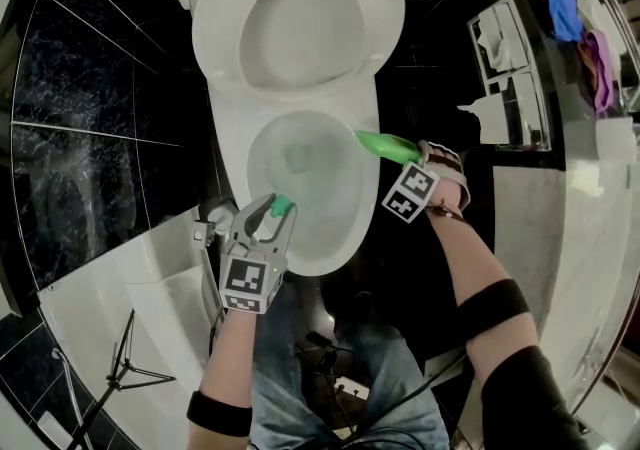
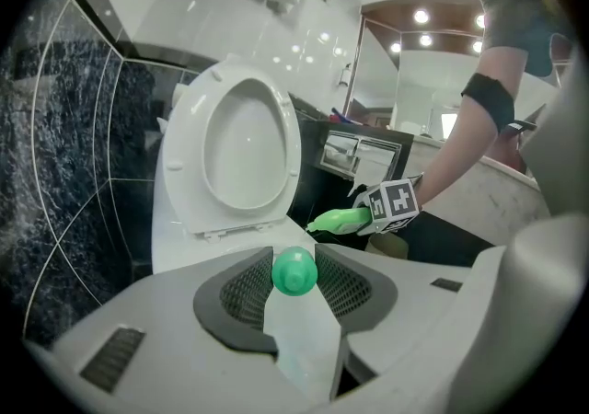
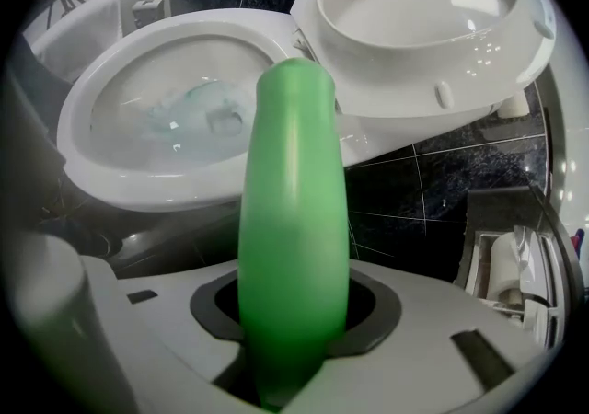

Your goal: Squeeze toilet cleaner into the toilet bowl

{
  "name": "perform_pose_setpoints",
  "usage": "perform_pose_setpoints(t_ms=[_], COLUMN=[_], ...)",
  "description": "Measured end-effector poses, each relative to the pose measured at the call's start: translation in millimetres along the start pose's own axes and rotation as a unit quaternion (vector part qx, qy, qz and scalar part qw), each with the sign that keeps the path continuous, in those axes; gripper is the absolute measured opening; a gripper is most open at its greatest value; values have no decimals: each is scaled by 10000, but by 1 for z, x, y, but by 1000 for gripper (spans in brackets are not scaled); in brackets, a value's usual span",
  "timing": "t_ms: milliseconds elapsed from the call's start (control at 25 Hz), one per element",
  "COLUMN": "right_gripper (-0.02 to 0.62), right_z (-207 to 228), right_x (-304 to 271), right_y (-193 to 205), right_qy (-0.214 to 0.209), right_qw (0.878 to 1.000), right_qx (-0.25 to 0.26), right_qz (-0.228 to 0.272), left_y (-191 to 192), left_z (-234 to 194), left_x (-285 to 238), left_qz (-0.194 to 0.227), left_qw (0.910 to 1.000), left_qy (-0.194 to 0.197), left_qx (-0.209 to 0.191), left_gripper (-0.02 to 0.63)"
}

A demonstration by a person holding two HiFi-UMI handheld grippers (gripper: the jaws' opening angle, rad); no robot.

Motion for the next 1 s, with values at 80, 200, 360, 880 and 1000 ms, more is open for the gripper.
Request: perform_pose_setpoints(t_ms=[80, 200, 360, 880, 1000], right_gripper=[179, 179, 179, 179, 179], right_z=[-6, -20, -35, -95, -109], right_x=[3, 7, 12, 42, 49], right_y=[6, 16, 25, 54, 57], right_qy=[-9, -72, -99, -230, -259], right_qw=[10000, 10000, 9999, 9991, 9987], right_qx=[30, 40, 52, 247, 290], right_qz=[7, 48, 94, 267, 319], left_y=[2, 4, 8, 28, 31], left_z=[7, 18, 31, 72, 79], left_x=[-1, 0, 3, 32, 39], left_qz=[-24, -40, -39, -17, -20], left_qw=[10000, 10000, 9999, 9999, 9999], left_qy=[21, 48, 52, -118, -151], left_qx=[-14, -28, -86, -25, -7], left_gripper=[150, 150, 150, 150, 150])
Point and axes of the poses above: the fingertips, and each gripper's own axes: x backward along the fingers, z to its right, y out of its underside, the point moved 3 cm from there along x, backward along the fingers, and after that the axes turned 12 degrees about x, right-handed, at the moved point
